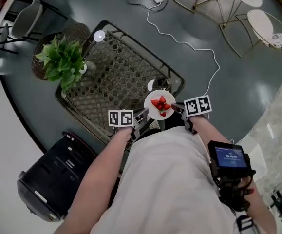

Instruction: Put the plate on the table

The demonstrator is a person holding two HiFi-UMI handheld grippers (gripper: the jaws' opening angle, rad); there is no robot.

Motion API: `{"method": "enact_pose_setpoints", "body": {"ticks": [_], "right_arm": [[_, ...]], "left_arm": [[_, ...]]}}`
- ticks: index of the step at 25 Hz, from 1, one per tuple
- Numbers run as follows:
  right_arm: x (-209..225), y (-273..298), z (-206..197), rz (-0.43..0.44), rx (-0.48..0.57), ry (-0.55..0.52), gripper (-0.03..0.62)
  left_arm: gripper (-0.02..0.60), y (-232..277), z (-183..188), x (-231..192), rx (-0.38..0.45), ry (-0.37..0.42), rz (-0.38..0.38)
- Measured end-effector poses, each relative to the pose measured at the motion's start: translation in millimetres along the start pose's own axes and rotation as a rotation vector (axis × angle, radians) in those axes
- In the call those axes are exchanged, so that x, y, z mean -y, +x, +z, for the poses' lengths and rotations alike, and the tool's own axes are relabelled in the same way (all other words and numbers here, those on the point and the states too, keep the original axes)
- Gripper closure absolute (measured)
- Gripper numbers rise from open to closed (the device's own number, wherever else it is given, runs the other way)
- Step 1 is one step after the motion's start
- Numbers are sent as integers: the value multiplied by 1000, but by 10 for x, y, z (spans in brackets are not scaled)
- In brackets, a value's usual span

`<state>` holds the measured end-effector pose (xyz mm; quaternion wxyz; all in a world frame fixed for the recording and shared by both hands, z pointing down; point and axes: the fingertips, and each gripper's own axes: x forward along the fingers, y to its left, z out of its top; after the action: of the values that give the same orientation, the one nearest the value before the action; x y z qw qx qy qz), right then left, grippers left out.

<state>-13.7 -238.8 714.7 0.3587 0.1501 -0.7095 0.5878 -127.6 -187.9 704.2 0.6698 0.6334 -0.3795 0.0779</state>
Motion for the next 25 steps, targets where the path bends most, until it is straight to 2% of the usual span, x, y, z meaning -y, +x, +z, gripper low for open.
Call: {"method": "enact_pose_setpoints", "body": {"ticks": [8, 18, 21, 25], "right_arm": [[154, 46, 70, -4, -15, 12, 549], [323, 166, 606, -11, -10, -33, 549], [390, 264, 728, -20, -18, -42, 549], [467, 284, 841, -44, -6, -43, 549]], "left_arm": [[566, 177, 60, -110, -55, -1, 65], [565, 392, 503, -274, 6, -47, 132], [559, 476, 586, -395, 0, -69, 178], [552, 576, 708, -449, -14, -52, 242]]}}
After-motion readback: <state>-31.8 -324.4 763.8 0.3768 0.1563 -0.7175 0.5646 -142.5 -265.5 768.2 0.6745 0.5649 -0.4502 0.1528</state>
